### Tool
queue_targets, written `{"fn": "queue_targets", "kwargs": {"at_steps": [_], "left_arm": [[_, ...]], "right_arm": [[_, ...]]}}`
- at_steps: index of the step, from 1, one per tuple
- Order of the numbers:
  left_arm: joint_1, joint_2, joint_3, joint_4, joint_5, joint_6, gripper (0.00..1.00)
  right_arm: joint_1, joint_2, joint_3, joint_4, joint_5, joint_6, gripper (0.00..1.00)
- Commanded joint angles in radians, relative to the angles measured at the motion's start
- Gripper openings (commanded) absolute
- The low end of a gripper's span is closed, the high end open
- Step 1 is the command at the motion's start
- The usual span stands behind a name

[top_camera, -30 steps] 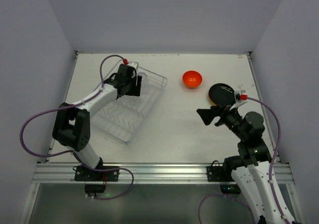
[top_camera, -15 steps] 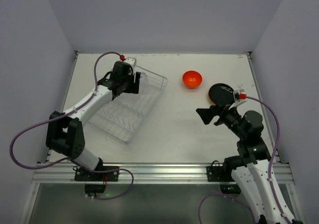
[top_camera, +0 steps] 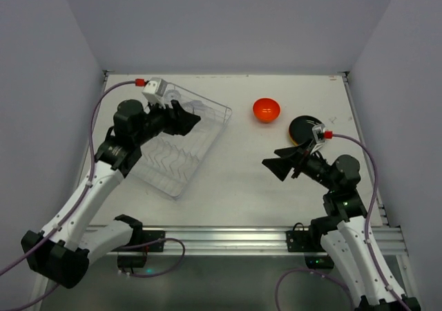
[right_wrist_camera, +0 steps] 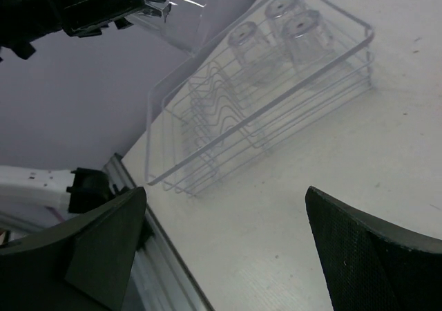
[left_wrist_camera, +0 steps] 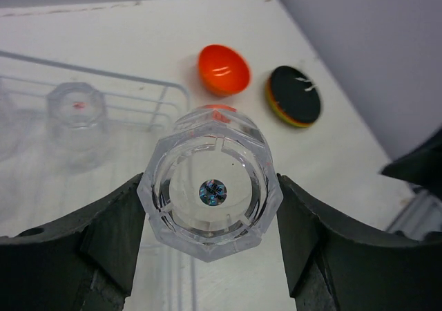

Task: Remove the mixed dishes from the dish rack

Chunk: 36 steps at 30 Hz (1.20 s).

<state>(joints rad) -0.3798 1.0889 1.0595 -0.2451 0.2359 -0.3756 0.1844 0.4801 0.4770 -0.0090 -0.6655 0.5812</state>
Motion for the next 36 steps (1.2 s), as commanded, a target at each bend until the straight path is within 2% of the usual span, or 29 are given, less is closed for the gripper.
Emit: {"fn": "queue_targets", "kwargs": {"at_steps": [1, 2, 3, 5, 6, 9, 13, 16, 23, 24, 27, 28, 31, 32, 33, 34, 35, 36], "left_arm": [[-0.005, -0.121, -0.159, 0.324, 0.31, -0.277, 0.0], [-0.016, -0.144, -0.202, 0.457, 0.321, -0.334, 0.0], [-0.028, -0.164, -0.286, 0.522, 0.322, -0.446, 0.0], [-0.083, -0.204, -0.352, 0.672, 0.289, -0.534, 0.0], [-0.102, -0.208, -0.383, 0.693, 0.269, -0.586, 0.0], [-0.189, -0.207, -0.411, 0.742, 0.163, -0.65, 0.0], [-0.246, -0.13, -0.449, 0.883, 0.157, -0.765, 0.0], [-0.28, -0.094, -0.455, 0.926, 0.152, -0.786, 0.0], [-0.324, -0.049, -0.492, 0.977, 0.126, -0.804, 0.0], [-0.326, -0.046, -0.495, 0.987, 0.125, -0.806, 0.0], [-0.341, -0.029, -0.495, 1.02, 0.132, -0.816, 0.0], [-0.343, -0.026, -0.495, 1.032, 0.138, -0.818, 0.0], [-0.347, -0.023, -0.484, 0.983, 0.137, -0.803, 0.0], [-0.347, -0.024, -0.477, 0.954, 0.135, -0.771, 0.06], [-0.347, -0.03, -0.464, 0.92, 0.134, -0.751, 0.18], [-0.347, -0.037, -0.431, 0.827, 0.129, -0.725, 0.37], [-0.344, -0.046, -0.403, 0.744, 0.109, -0.651, 0.89], [-0.346, -0.07, -0.364, 0.643, 0.01, -0.599, 1.0]], "right_arm": [[0.012, 0.047, -0.087, 0.355, -0.215, 0.182, 0.99], [0.019, 0.083, -0.101, 0.416, -0.23, 0.251, 0.99], [0.027, 0.103, -0.109, 0.517, -0.244, 0.279, 0.99], [0.053, 0.146, -0.113, 0.605, -0.256, 0.33, 0.99], [0.061, 0.187, -0.113, 0.683, -0.261, 0.348, 0.98], [0.119, 0.265, -0.091, 0.774, -0.255, 0.387, 0.96], [0.194, 0.325, -0.002, 0.722, -0.209, 0.306, 0.93], [0.205, 0.35, 0.038, 0.692, -0.189, 0.279, 0.92], [0.234, 0.394, 0.055, 0.765, -0.217, 0.299, 0.76], [0.243, 0.399, 0.054, 0.776, -0.215, 0.302, 0.65], [0.251, 0.434, 0.045, 0.858, -0.214, 0.331, 0.43], [0.251, 0.446, 0.043, 0.882, -0.209, 0.354, 0.24], [0.251, 0.471, 0.029, 0.971, -0.186, 0.387, 0.0], [0.251, 0.471, 0.023, 0.987, -0.174, 0.39, 0.0], [0.251, 0.463, 0.014, 0.995, -0.161, 0.387, 0.0], [0.251, 0.457, 0.009, 0.986, -0.142, 0.367, 0.0], [0.251, 0.45, 0.008, 0.968, -0.131, 0.352, 0.0], [0.25, 0.427, 0.017, 0.887, -0.12, 0.324, 0.0]]}}
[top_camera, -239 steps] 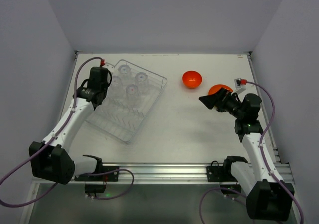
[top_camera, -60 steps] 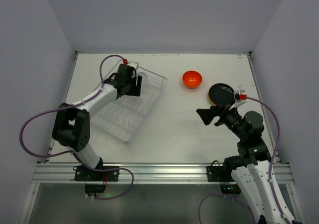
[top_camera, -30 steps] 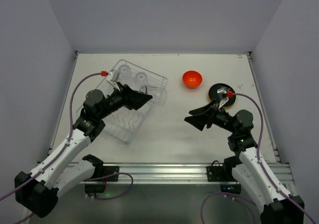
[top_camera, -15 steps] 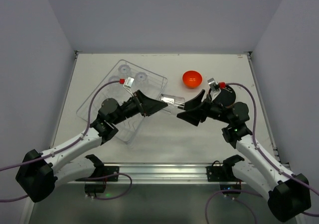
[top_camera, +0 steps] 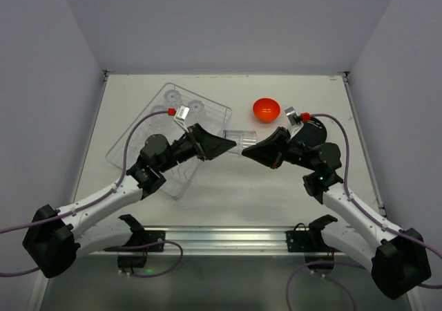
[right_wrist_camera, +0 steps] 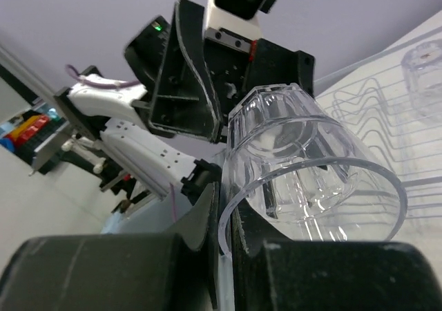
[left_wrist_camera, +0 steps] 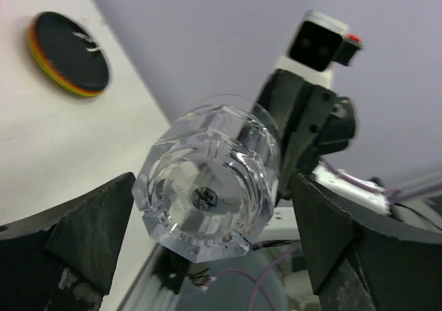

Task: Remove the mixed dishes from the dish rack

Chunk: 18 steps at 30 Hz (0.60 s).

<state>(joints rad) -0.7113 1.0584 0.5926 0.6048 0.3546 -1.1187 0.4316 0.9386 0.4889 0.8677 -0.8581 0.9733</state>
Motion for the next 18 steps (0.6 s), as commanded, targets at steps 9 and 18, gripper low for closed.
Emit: {"fn": "queue_targets", "kwargs": {"at_steps": [9, 18], "left_arm": [[-0.014, -0.267, 0.381, -1.177, -0.932, 0.49, 1.0], [-0.014, -0.379, 0.316, -1.416, -1.265, 0.568, 1.0]], "right_arm": [[0.006, 0.009, 0.409, -1.121, 0.61, -0.597, 0.0], [0.157, 0.561, 0.922, -1.676, 1.002, -0.691, 0.0]]}}
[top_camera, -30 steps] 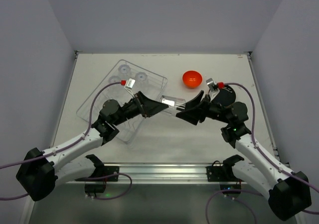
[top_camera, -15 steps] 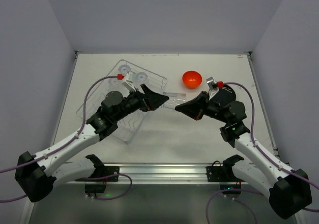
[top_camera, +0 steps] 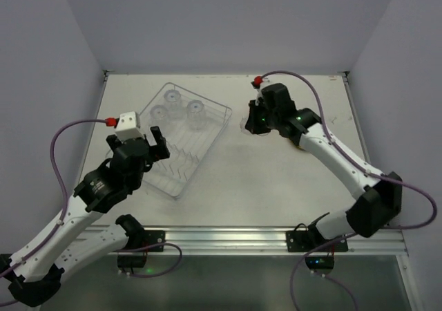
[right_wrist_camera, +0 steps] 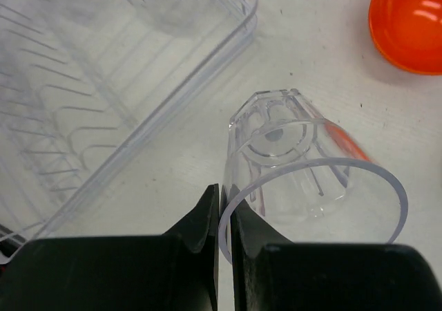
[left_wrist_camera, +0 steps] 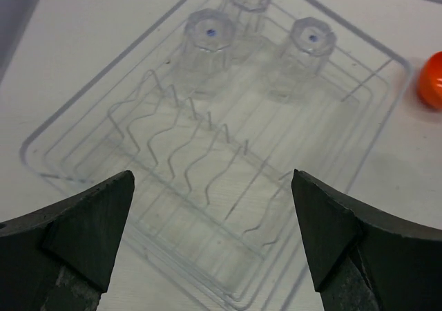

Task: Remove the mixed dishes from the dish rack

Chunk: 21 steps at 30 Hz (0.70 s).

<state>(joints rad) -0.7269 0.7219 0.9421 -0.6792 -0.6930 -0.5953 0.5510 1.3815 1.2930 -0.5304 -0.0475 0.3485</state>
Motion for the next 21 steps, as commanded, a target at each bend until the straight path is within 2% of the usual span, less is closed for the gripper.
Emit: {"fn": "queue_targets", "kwargs": {"at_steps": [1, 5, 9, 17, 19, 20, 21], "left_arm": [[0.001, -0.058, -0.075, -0.116, -0.23, 0.048, 1.0], [0.001, -0.09, -0.103, -0.08, -0.206, 0.075, 1.0], [0.001, -0.085, -0.12, -0.057, -0.192, 0.084, 1.0], [0.001, -0.07, -0.132, -0.046, -0.166, 0.094, 1.0], [0.001, -0.072, -0.135, -0.039, -0.162, 0.098, 1.0], [0.001, -0.073, -0.135, -0.037, -0.158, 0.098, 1.0], [0.001, -0.073, -0.135, -0.036, -0.154, 0.1, 1.0]], "right_arm": [[0.047, 0.163, 0.149, -0.307, 0.207, -0.066, 0.0], [0.098, 0.376, 0.285, -0.436, 0.236, -0.068, 0.0], [0.147, 0.534, 0.373, -0.459, 0.233, -0.077, 0.0], [0.159, 0.631, 0.384, -0.422, 0.18, -0.078, 0.02], [0.159, 0.634, 0.379, -0.411, 0.175, -0.077, 0.07], [0.162, 0.63, 0.373, -0.408, 0.17, -0.074, 0.13], [0.162, 0.623, 0.37, -0.407, 0.172, -0.074, 0.27]]}}
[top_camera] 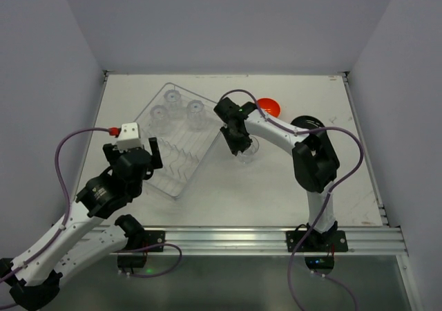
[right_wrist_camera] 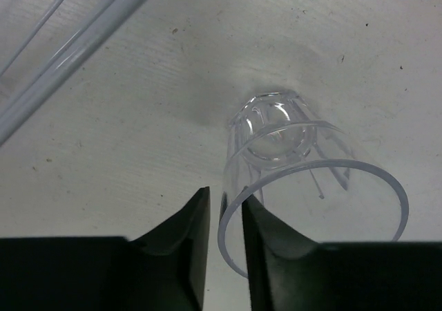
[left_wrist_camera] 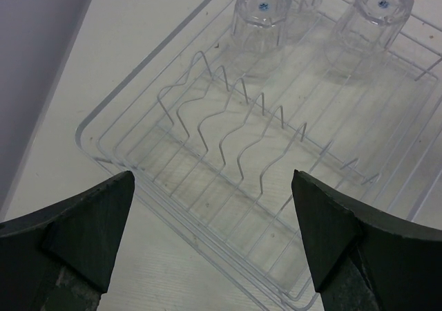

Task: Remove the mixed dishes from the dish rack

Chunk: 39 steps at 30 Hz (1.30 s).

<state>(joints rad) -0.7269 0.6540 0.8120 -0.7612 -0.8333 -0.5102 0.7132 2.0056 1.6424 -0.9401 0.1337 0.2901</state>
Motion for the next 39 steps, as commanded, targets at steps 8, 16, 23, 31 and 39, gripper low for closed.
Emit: {"fn": "queue_targets", "kwargs": {"at_steps": [8, 16, 23, 31, 39], "left_arm": [[0.001, 0.074, 0.022, 0.083, 0.089, 0.001, 1.0], [0.165, 0.352, 0.18, 0.109, 0.121, -0.013, 1.0], [0.46, 0.695, 0.426, 0.201, 0.486, 0.101, 1.0], [0.501, 1.065, 0.743, 0.071, 0.482, 0.045, 1.0], [0.501, 1.162, 0.742, 0.109, 0.504, 0.006, 1.0]], "right_arm": [[0.005, -0.187, 0.01, 0.001, -0.013, -0.022, 0.5], [0.005, -0.52, -0.175, 0.113, 0.009, 0.007, 0.83], [0.005, -0.936, -0.611, 0.578, -0.083, 0.007, 0.99], [0.005, -1.041, -0.756, 0.704, 0.009, 0.012, 0.99], [0.005, -1.012, -0.762, 0.704, 0.004, 0.024, 0.99]]}}
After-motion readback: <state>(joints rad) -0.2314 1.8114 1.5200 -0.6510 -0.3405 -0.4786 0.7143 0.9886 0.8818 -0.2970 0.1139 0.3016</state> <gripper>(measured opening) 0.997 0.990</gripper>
